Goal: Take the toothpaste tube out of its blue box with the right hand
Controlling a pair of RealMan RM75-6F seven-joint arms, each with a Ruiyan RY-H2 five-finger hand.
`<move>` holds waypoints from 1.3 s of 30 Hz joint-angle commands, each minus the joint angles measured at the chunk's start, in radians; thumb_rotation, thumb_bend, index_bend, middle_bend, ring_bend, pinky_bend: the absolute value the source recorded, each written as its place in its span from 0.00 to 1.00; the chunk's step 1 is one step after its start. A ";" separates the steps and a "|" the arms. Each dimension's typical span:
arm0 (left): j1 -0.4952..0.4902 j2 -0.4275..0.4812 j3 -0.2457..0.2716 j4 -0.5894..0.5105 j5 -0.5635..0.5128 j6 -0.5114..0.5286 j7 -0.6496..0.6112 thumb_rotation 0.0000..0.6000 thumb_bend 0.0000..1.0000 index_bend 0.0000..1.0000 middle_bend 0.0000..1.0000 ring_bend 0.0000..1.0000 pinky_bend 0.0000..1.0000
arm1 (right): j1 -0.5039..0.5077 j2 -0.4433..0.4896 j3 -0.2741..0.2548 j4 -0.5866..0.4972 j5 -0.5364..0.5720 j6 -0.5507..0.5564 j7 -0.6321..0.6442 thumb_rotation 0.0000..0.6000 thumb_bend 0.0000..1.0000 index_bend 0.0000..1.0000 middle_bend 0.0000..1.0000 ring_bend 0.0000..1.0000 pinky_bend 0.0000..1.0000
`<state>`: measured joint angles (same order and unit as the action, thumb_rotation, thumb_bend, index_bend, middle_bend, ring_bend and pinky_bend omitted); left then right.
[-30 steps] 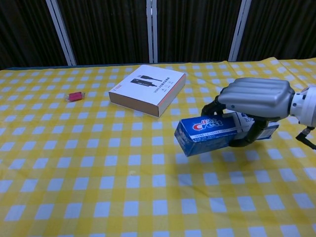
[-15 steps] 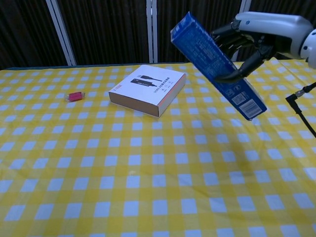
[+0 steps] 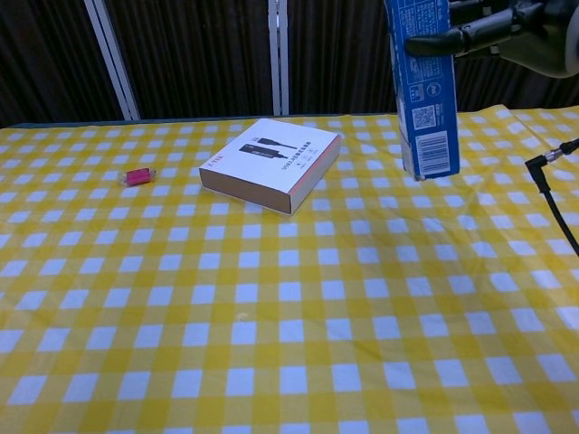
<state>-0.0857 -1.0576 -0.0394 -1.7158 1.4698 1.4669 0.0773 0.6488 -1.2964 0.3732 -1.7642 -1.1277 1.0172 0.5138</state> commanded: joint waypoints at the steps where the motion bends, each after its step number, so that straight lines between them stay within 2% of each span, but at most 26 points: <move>1: -0.001 -0.001 0.000 0.000 -0.001 -0.001 0.001 1.00 0.00 0.00 0.00 0.00 0.00 | -0.023 -0.040 0.002 0.042 -0.062 0.063 0.019 1.00 0.17 0.38 0.43 0.42 0.36; 16: 0.000 -0.002 0.001 -0.001 0.000 0.000 0.004 1.00 0.00 0.00 0.00 0.00 0.00 | -0.046 -0.136 -0.026 0.186 -0.189 0.203 -0.009 1.00 0.13 0.36 0.40 0.42 0.38; 30: -0.001 -0.002 0.001 0.000 -0.001 -0.002 0.003 1.00 0.00 0.00 0.00 0.00 0.00 | -0.048 -0.143 -0.025 0.206 -0.197 0.208 -0.019 1.00 0.14 0.37 0.41 0.42 0.38; 34: -0.002 -0.001 0.000 0.000 -0.004 -0.003 0.001 1.00 0.00 0.00 0.00 0.00 0.00 | -0.040 -0.131 0.019 0.193 -0.207 0.246 -0.027 1.00 0.14 0.38 0.41 0.42 0.38; 37: -0.003 -0.001 0.000 0.002 -0.006 -0.006 0.000 1.00 0.00 0.00 0.00 0.00 0.00 | -0.022 -0.103 0.090 0.183 -0.218 0.302 -0.078 1.00 0.14 0.39 0.41 0.42 0.38; 39: -0.003 -0.001 -0.001 0.002 -0.006 -0.007 0.000 1.00 0.00 0.00 0.00 0.00 0.00 | -0.016 -0.080 0.117 0.166 -0.213 0.314 -0.111 1.00 0.14 0.39 0.41 0.42 0.38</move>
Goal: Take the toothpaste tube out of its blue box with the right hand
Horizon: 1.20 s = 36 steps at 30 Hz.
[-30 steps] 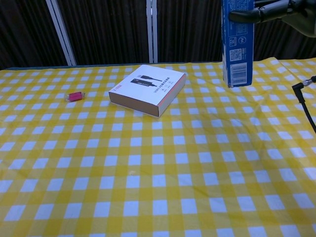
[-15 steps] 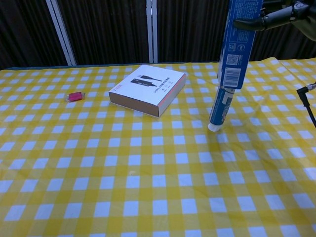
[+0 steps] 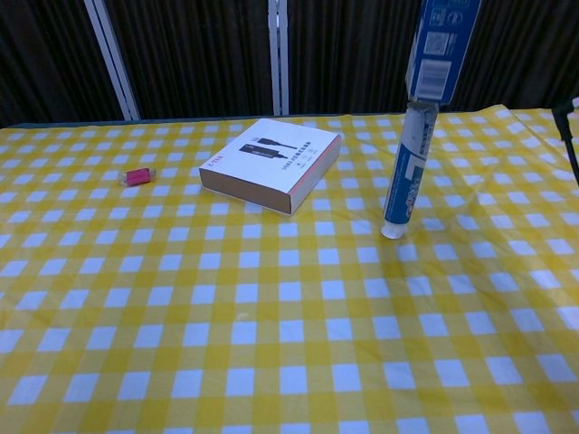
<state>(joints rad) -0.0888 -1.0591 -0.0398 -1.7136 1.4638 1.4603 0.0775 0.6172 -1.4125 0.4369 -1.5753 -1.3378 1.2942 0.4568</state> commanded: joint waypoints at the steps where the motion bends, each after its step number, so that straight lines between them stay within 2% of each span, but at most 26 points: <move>1: -0.001 0.000 -0.001 0.000 -0.001 -0.001 -0.001 1.00 0.00 0.00 0.00 0.00 0.00 | 0.018 0.050 0.064 -0.030 0.000 0.038 -0.069 1.00 0.15 0.39 0.41 0.42 0.38; 4: 0.000 0.000 0.000 -0.001 0.001 0.001 0.000 1.00 0.00 0.00 0.00 0.00 0.00 | 0.018 0.092 0.072 -0.032 -0.014 0.040 -0.119 1.00 0.15 0.39 0.41 0.42 0.38; 6: 0.000 0.000 0.001 -0.002 0.004 0.003 0.001 1.00 0.00 0.00 0.00 0.00 0.00 | 0.014 0.118 0.052 -0.017 -0.049 0.040 -0.159 1.00 0.15 0.39 0.40 0.42 0.38; 9: 0.002 0.000 0.003 -0.004 0.008 0.006 0.004 1.00 0.00 0.00 0.00 0.00 0.00 | 0.002 0.176 -0.028 0.007 -0.150 0.016 -0.226 1.00 0.15 0.38 0.38 0.42 0.38; 11: 0.002 -0.002 0.004 -0.005 0.010 0.006 0.009 1.00 0.00 0.00 0.00 0.00 0.00 | -0.002 0.225 -0.111 0.023 -0.243 -0.028 -0.297 1.00 0.15 0.37 0.38 0.42 0.39; 13: 0.002 -0.003 0.004 -0.006 0.010 0.007 0.013 1.00 0.00 0.00 0.00 0.00 0.00 | -0.002 0.255 -0.170 0.027 -0.302 -0.064 -0.355 1.00 0.15 0.36 0.38 0.42 0.40; 18: 0.002 -0.008 0.005 -0.006 0.009 0.006 0.022 1.00 0.00 0.00 0.00 0.00 0.00 | 0.003 0.255 -0.288 0.046 -0.421 -0.129 -0.487 1.00 0.15 0.35 0.38 0.42 0.41; 20: 0.002 -0.010 0.005 -0.006 0.007 0.005 0.024 1.00 0.00 0.00 0.00 0.00 0.00 | 0.006 0.238 -0.317 0.054 -0.442 -0.150 -0.531 1.00 0.15 0.35 0.38 0.42 0.41; 23: 0.001 -0.010 0.004 -0.005 0.003 0.002 0.023 1.00 0.00 0.00 0.00 0.00 0.00 | 0.014 0.209 -0.342 0.067 -0.453 -0.181 -0.602 1.00 0.15 0.35 0.38 0.42 0.42; 25: -0.003 -0.009 0.000 -0.008 -0.005 -0.006 0.016 1.00 0.00 0.00 0.00 0.00 0.00 | 0.016 0.182 -0.349 0.069 -0.439 -0.201 -0.633 1.00 0.12 0.30 0.35 0.39 0.39; 27: -0.008 -0.006 -0.004 -0.007 -0.010 -0.011 0.011 1.00 0.00 0.00 0.00 0.00 0.00 | 0.015 0.163 -0.359 0.053 -0.400 -0.242 -0.665 1.00 0.05 0.18 0.25 0.29 0.30; 29: -0.008 -0.003 -0.004 -0.007 -0.011 -0.013 0.005 1.00 0.00 0.00 0.00 0.00 0.00 | 0.012 0.169 -0.357 0.009 -0.348 -0.283 -0.702 1.00 0.00 0.05 0.11 0.12 0.15; 30: -0.007 -0.002 -0.002 -0.005 -0.009 -0.013 0.002 1.00 0.00 0.00 0.00 0.00 0.00 | 0.008 0.175 -0.353 -0.022 -0.316 -0.294 -0.718 1.00 0.00 0.02 0.07 0.08 0.12; 32: -0.005 0.000 0.000 -0.004 -0.005 -0.010 -0.002 1.00 0.00 0.00 0.00 0.00 0.00 | -0.001 0.186 -0.351 -0.060 -0.289 -0.293 -0.734 1.00 0.00 0.00 0.02 0.02 0.06; 36: 0.000 0.006 0.003 -0.007 0.007 0.001 -0.012 1.00 0.00 0.00 0.00 0.00 0.00 | -0.034 0.226 -0.358 -0.112 -0.277 -0.247 -0.728 1.00 0.00 0.00 0.00 0.01 0.04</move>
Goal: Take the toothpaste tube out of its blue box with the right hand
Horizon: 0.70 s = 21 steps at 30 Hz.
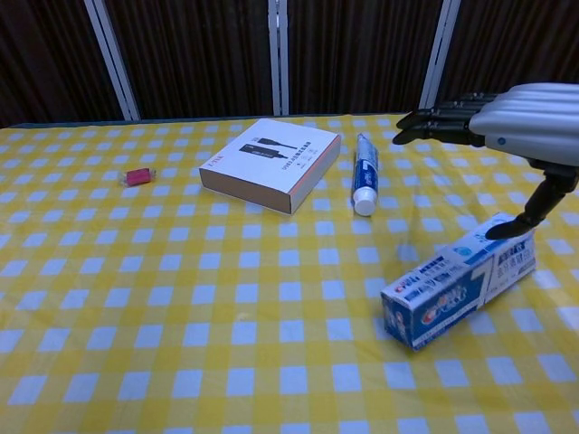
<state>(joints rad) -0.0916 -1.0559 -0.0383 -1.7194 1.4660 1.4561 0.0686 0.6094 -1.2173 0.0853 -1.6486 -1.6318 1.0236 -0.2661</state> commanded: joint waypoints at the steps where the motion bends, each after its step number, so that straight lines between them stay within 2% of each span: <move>1: 0.003 0.004 0.001 -0.003 0.008 0.009 -0.004 1.00 0.00 0.00 0.00 0.00 0.00 | -0.035 0.040 -0.009 -0.047 0.018 0.037 0.006 1.00 0.00 0.00 0.00 0.01 0.03; 4: 0.012 0.010 0.005 -0.005 0.027 0.030 -0.016 1.00 0.00 0.00 0.00 0.00 0.00 | -0.100 0.096 -0.028 -0.062 0.002 0.139 0.092 1.00 0.00 0.00 0.00 0.01 0.00; 8: 0.023 0.014 0.010 -0.008 0.043 0.051 -0.029 1.00 0.00 0.00 0.00 0.00 0.00 | -0.201 0.140 -0.048 0.005 -0.033 0.319 0.203 1.00 0.00 0.00 0.00 0.00 0.00; 13: 0.027 0.022 0.011 -0.015 0.054 0.062 -0.045 1.00 0.00 0.00 0.00 0.00 0.00 | -0.286 0.199 -0.054 0.018 0.002 0.425 0.282 1.00 0.00 0.00 0.00 0.00 0.00; 21: 0.032 0.031 0.014 -0.026 0.072 0.076 -0.056 1.00 0.00 0.00 0.00 0.00 0.00 | -0.398 0.186 -0.037 0.053 0.046 0.573 0.220 1.00 0.00 0.00 0.00 0.00 0.00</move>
